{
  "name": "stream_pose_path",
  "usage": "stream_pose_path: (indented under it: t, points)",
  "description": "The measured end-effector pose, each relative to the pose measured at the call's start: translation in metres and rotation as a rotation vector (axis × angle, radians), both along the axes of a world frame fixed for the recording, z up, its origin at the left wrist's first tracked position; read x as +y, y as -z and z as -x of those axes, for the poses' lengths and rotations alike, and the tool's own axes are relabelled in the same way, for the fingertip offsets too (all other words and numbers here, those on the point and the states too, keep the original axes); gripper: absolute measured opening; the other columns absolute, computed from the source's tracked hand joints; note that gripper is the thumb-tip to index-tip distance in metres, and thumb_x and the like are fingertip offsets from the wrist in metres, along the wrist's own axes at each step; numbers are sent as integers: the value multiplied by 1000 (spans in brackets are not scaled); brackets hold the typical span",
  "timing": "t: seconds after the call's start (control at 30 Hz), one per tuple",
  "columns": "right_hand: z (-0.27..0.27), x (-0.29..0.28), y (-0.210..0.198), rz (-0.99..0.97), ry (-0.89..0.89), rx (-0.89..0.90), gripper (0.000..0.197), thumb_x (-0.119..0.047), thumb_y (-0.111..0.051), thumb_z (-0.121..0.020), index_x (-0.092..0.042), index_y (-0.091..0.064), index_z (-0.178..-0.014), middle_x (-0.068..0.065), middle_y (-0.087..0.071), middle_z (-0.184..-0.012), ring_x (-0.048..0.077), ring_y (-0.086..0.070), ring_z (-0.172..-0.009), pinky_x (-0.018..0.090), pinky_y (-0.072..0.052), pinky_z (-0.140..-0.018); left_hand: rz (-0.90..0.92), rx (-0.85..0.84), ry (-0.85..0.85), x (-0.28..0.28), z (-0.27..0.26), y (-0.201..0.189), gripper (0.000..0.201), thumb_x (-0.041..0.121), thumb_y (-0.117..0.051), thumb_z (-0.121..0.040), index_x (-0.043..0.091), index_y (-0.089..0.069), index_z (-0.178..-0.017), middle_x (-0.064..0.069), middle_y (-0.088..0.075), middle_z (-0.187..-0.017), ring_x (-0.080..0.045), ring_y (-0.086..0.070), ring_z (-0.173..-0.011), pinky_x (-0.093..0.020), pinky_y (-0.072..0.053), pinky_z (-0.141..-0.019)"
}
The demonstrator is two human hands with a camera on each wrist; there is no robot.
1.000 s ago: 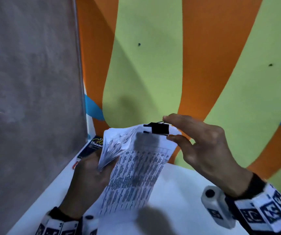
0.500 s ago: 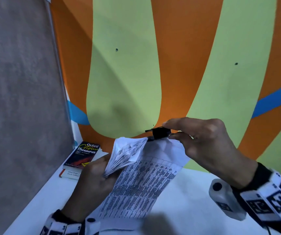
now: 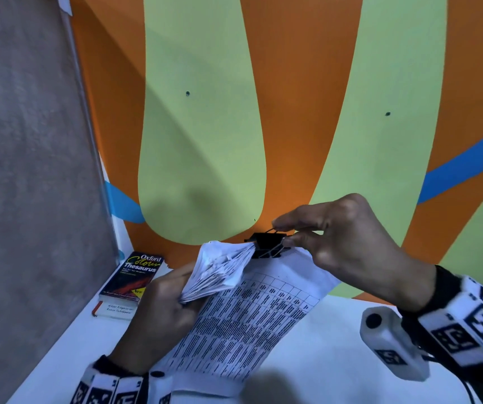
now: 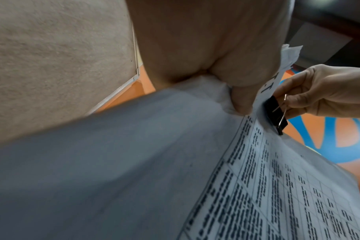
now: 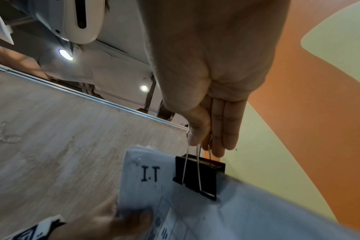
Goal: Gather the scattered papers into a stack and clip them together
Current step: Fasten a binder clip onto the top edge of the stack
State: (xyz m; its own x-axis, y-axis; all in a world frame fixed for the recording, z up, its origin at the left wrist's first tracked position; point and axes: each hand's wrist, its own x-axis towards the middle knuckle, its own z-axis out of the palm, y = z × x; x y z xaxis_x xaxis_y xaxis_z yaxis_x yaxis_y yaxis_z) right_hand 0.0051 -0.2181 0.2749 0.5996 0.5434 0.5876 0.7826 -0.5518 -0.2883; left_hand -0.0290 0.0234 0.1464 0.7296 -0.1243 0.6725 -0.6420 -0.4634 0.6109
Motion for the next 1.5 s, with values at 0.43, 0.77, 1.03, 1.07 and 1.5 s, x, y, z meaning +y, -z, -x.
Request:
stream_pose_path:
  t: [0.43,0.77,1.03,1.07,1.5]
  points:
    - [-27,-6,-10,269,-7,384,61,-41,-66,-82,-22,-49,-138,-17,-50,-139,-10,-43,-126,14,-36,-107,166,206,-47,-3,-24,-3,19,62,-59,-78,45,-68,-75,10,-63,-59,-3,-52,-50,-15,-40,-49]
    - [-38,0,7,205,42,596,99,-64,-60,-70,-24,-18,-151,-18,-13,-157,-7,-16,-140,18,-18,-114,237,326,-50,-12,-48,16,71,68,-61,-70,7,-32,-48,-7,-22,-48,-13,-22,-44,-32,-16,-45]
    - [-49,11,27,403,186,385,44,-45,-85,-61,-25,-45,-64,-10,-45,-54,7,-38,-48,26,-27,-47,283,400,-18,-17,-54,24,81,77,-63,-62,0,-37,-53,-6,-30,-53,-17,-28,-47,-31,-21,-47]
    - [-50,11,29,364,166,413,49,-41,-86,-61,-24,-41,-57,-8,-38,-49,7,-32,-43,27,-24,-46,281,401,-17,-17,-54,24,80,76,-63,-62,1,-37,-53,-6,-30,-53,-17,-28,-47,-32,-21,-47]
    - [-42,-28,96,-739,208,591,23,-12,-83,-69,-8,-70,-87,-2,-75,-81,15,-70,-71,26,-53,-62,472,335,-42,-25,-57,22,44,29,-66,-80,19,-51,-40,7,-34,-35,-1,-28,-35,-13,-26,-40]
